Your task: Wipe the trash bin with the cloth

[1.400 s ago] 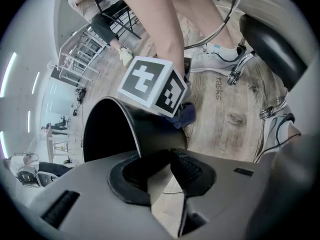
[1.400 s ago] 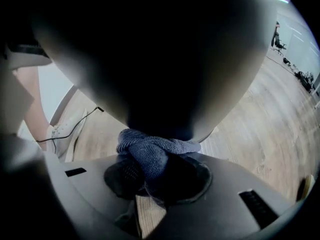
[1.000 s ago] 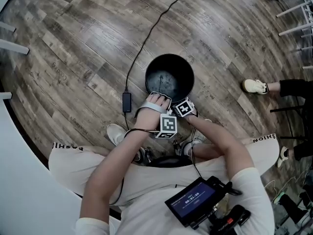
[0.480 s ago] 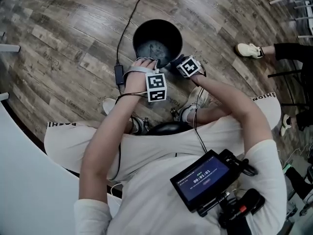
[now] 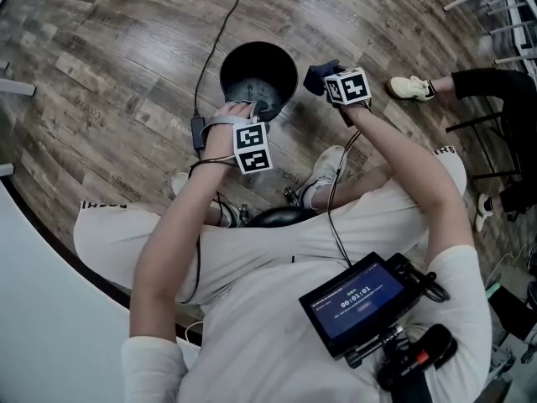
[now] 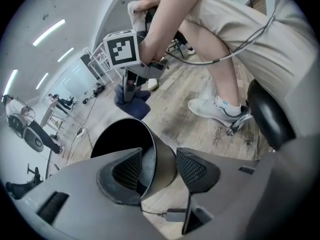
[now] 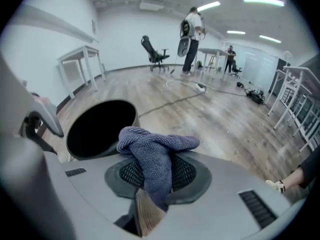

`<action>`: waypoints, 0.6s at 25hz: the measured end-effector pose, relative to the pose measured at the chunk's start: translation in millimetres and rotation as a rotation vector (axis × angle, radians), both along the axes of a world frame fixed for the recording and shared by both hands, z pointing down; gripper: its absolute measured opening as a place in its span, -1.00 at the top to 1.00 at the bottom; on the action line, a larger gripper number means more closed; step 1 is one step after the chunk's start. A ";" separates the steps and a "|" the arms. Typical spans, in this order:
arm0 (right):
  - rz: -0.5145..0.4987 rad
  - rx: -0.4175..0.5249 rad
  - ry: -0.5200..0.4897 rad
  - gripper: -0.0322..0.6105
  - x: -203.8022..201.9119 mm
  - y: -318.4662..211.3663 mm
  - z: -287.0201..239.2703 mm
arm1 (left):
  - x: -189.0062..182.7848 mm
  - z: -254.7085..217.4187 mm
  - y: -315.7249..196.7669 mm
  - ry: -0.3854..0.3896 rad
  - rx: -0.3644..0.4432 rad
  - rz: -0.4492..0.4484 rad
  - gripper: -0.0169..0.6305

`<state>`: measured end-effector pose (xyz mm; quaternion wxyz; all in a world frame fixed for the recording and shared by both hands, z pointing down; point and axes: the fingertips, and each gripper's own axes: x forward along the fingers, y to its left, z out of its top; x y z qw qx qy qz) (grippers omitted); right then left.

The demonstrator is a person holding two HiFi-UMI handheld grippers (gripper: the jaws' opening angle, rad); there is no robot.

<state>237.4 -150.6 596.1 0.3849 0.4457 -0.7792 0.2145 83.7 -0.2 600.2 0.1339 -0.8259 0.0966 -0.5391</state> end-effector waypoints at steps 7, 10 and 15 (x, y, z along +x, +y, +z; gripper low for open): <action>-0.071 0.377 -0.235 0.59 -50.4 14.0 -163.8 | 2.5 -150.0 -22.2 0.475 0.042 -0.250 0.32; -0.127 0.494 -0.300 0.59 -64.4 41.3 -216.5 | -30.2 -214.3 -35.6 0.625 0.128 -0.362 0.32; -0.120 0.523 -0.382 0.59 -64.3 92.1 -247.3 | -95.6 -268.9 -14.9 0.805 0.197 -0.528 0.32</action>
